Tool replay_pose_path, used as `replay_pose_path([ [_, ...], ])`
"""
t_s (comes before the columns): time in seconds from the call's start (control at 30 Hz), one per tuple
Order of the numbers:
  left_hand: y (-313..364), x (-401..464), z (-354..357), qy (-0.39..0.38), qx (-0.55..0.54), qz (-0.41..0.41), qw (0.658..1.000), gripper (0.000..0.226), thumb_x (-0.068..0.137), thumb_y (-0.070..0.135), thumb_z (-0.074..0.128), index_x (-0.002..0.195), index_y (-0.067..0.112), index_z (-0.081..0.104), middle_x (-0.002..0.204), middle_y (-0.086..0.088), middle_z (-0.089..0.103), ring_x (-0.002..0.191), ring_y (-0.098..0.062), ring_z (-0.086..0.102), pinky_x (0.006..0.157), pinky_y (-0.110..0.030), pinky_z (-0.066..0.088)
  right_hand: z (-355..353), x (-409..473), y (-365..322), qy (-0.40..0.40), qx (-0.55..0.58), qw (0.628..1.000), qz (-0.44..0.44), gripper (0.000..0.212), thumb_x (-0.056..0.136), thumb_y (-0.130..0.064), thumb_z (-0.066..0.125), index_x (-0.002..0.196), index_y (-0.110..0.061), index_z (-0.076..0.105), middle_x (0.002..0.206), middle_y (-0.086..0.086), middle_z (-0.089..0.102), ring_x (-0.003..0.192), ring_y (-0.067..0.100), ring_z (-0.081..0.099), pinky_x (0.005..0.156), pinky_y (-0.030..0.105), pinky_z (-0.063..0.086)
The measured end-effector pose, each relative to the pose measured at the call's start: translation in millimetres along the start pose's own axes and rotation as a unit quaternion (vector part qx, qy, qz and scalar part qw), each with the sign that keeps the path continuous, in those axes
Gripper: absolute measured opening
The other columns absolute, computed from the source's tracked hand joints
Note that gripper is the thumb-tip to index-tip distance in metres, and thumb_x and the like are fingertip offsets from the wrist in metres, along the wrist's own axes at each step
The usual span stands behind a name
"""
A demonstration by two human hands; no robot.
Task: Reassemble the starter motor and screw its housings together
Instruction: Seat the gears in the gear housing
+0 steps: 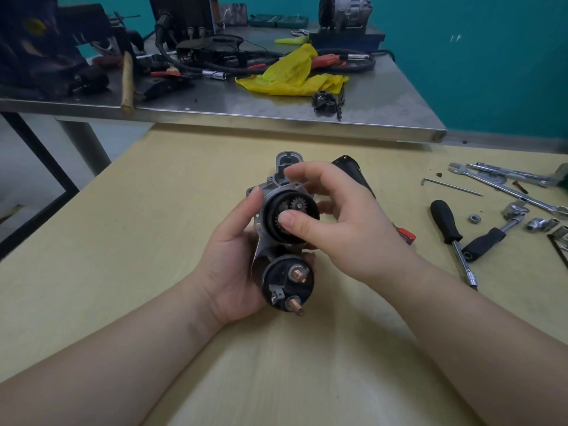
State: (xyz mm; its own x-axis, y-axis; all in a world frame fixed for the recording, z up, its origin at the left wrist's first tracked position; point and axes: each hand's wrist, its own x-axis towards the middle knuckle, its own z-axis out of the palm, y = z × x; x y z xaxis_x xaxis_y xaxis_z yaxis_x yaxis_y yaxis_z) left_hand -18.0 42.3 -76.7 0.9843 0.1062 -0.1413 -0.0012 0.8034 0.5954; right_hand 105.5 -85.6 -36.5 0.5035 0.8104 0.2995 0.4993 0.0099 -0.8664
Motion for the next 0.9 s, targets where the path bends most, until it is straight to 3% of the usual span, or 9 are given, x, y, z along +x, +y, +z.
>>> replay_pose_path([
  [0.2, -2.9, 0.9, 0.7, 0.033, 0.021, 0.011, 0.999, 0.065, 0.085, 0.059, 0.075, 0.125, 0.008, 0.078, 0.120, -0.013, 0.076, 0.104, -0.028, 0.076, 0.092, -0.038, 0.062, -1.9, -0.3, -0.8, -0.011, -0.036, 0.999, 0.003, 0.042, 0.086, -0.040, 0.074, 0.128, -0.040, 0.067, 0.121, -0.022, 0.071, 0.117, -0.002, 0.064, 0.100, 0.024, 0.050],
  [0.33, -0.1, 1.8, 0.5, 0.048, -0.027, 0.018, 0.998, 0.074, 0.081, 0.062, 0.077, 0.128, 0.006, 0.074, 0.122, -0.014, 0.073, 0.104, -0.029, 0.075, 0.090, -0.041, 0.063, -2.3, -6.0, 0.1, 0.057, -0.090, 0.989, -0.097, 0.038, 0.087, -0.023, 0.086, 0.121, -0.026, 0.069, 0.131, -0.007, 0.062, 0.122, 0.007, 0.060, 0.101, 0.017, 0.044],
  [0.43, 1.5, 1.6, -1.7, 0.047, -0.043, 0.024, 0.998, 0.069, 0.088, 0.065, 0.070, 0.128, 0.010, 0.075, 0.125, -0.008, 0.071, 0.109, -0.024, 0.071, 0.100, -0.037, 0.059, -1.7, -7.9, 2.4, 0.068, -0.153, 0.968, -0.187, 0.024, 0.088, -0.015, 0.087, 0.109, -0.012, 0.076, 0.132, 0.006, 0.059, 0.122, 0.019, 0.059, 0.105, 0.034, 0.049],
  [0.53, 1.9, 1.4, -3.1, 0.058, -0.035, 0.017, 0.998, 0.069, 0.090, 0.066, 0.069, 0.134, 0.013, 0.073, 0.135, -0.005, 0.067, 0.121, -0.022, 0.064, 0.115, -0.036, 0.044, -0.2, -7.6, 3.4, 0.067, -0.177, 0.959, -0.212, 0.021, 0.089, -0.015, 0.086, 0.108, -0.010, 0.080, 0.131, 0.009, 0.061, 0.118, 0.027, 0.060, 0.101, 0.046, 0.051],
  [0.6, 1.8, 1.9, -2.8, 0.059, -0.030, 0.012, 0.998, 0.071, 0.090, 0.066, 0.070, 0.138, 0.014, 0.071, 0.140, -0.005, 0.064, 0.127, -0.023, 0.060, 0.119, -0.036, 0.039, -0.6, -7.3, 3.0, 0.066, -0.185, 0.958, -0.211, 0.021, 0.089, -0.016, 0.086, 0.108, -0.011, 0.081, 0.130, 0.009, 0.062, 0.117, 0.028, 0.060, 0.100, 0.048, 0.051],
  [0.73, -0.8, 1.8, -1.4, 0.054, -0.027, 0.005, 0.998, 0.074, 0.090, 0.066, 0.070, 0.140, 0.012, 0.069, 0.140, -0.008, 0.063, 0.126, -0.025, 0.062, 0.116, -0.038, 0.044, -2.6, -7.3, 2.0, 0.067, -0.183, 0.959, -0.206, 0.017, 0.088, -0.018, 0.086, 0.103, -0.011, 0.082, 0.126, 0.008, 0.065, 0.116, 0.029, 0.061, 0.099, 0.047, 0.051],
  [0.9, -0.8, 0.8, 0.5, 0.061, -0.019, 0.004, 0.998, 0.070, 0.089, 0.066, 0.069, 0.133, 0.012, 0.073, 0.137, -0.008, 0.065, 0.127, -0.025, 0.060, 0.120, -0.039, 0.038, -4.1, -6.0, 1.0, 0.055, -0.201, 0.953, -0.219, 0.016, 0.089, -0.017, 0.085, 0.102, -0.009, 0.083, 0.126, 0.008, 0.067, 0.115, 0.032, 0.063, 0.097, 0.047, 0.051],
])
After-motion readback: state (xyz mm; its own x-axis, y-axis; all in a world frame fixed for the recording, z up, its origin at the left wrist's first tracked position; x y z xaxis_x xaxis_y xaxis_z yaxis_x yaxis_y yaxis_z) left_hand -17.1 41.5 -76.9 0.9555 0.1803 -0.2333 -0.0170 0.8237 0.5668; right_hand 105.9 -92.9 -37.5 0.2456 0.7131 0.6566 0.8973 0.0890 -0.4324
